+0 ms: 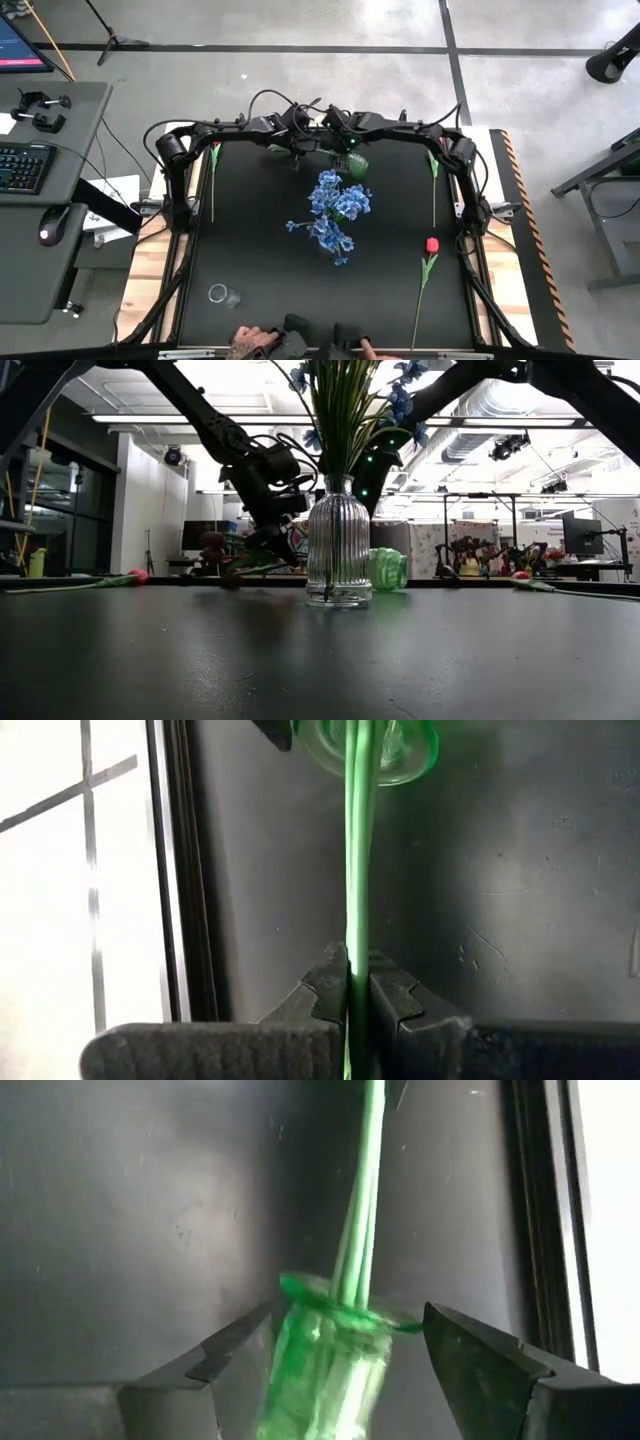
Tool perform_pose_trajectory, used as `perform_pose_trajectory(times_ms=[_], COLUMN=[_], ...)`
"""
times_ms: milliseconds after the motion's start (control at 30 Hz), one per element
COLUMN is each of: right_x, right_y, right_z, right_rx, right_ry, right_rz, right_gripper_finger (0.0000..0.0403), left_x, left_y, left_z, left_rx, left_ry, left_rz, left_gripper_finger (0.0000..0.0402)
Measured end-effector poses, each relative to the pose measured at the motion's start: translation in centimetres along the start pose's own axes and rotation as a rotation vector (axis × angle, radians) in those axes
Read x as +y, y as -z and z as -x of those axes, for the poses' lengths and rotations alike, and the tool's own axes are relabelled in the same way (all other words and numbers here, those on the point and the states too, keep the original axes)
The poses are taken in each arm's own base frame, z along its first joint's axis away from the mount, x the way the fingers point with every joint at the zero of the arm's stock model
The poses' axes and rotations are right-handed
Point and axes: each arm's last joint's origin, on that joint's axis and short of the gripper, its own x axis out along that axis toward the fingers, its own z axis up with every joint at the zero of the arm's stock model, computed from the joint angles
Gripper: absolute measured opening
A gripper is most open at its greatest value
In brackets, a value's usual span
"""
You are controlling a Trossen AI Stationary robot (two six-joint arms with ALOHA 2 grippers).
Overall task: Sort flowers into vase by color
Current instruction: Adjust the green vase on the table
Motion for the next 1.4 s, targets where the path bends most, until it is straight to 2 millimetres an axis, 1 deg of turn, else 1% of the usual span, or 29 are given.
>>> perform_pose_trajectory(times_ms=[100,200,300,533,700,800,900,967,1067,1233,1400], right_x=[-0.2,-0.2,-0.1,0.2,-0.2,-0.7,-1.4,-1.9,-2.4,-2.5,-2.1], right_y=[0.3,0.7,0.6,0.5,0.3,-0.3,-0.7,-0.9,-0.8,0.0,-0.4], right_z=[0.0,0.1,0.1,0.1,0.7,1.9,3.1,4.0,4.9,5.1,4.4], right_rx=[0.015,0.03,0.017,0.025,0.026,0.018,0.011,0.013,0.033,0.06,0.038], right_ry=[-0.014,-0.065,-0.098,-0.106,-0.115,-0.139,-0.151,-0.149,-0.158,-0.257,-0.293], right_rz=[-0.01,-0.035,-0.084,-0.119,-0.137,-0.136,-0.127,-0.109,-0.105,-0.162,-0.158], right_gripper_finger=[0.0243,0.0243,0.0243,0.0243,0.0243,0.0243,0.0243,0.0243,0.0243,0.0243,0.0243], left_x=[0.0,0.2,0.2,-0.1,-0.3,-0.4,-0.8,-1.3,-2.0,-2.7,-2.6], left_y=[0.0,-0.1,-0.3,-0.7,-1.0,-1.1,-1.0,-0.8,-0.6,-0.8,-0.9], left_z=[0.0,0.0,0.0,0.0,0.0,-0.1,-0.8,-1.7,-2.6,-3.5,-3.4], left_rx=[-0.003,-0.022,-0.044,-0.061,-0.08,-0.084,-0.076,-0.055,-0.032,-0.021,-0.034], left_ry=[-0.003,-0.01,-0.007,-0.003,0.012,0.016,0.037,0.065,0.098,0.117,0.111], left_rz=[0.011,0.025,0.022,0.011,0.006,0.009,0.013,0.023,0.022,0.009,0.0], left_gripper_finger=[0.0,0.0,0.0,0.0,0.0,0.0,0.0,0.0,0.0,0.0,0.0])
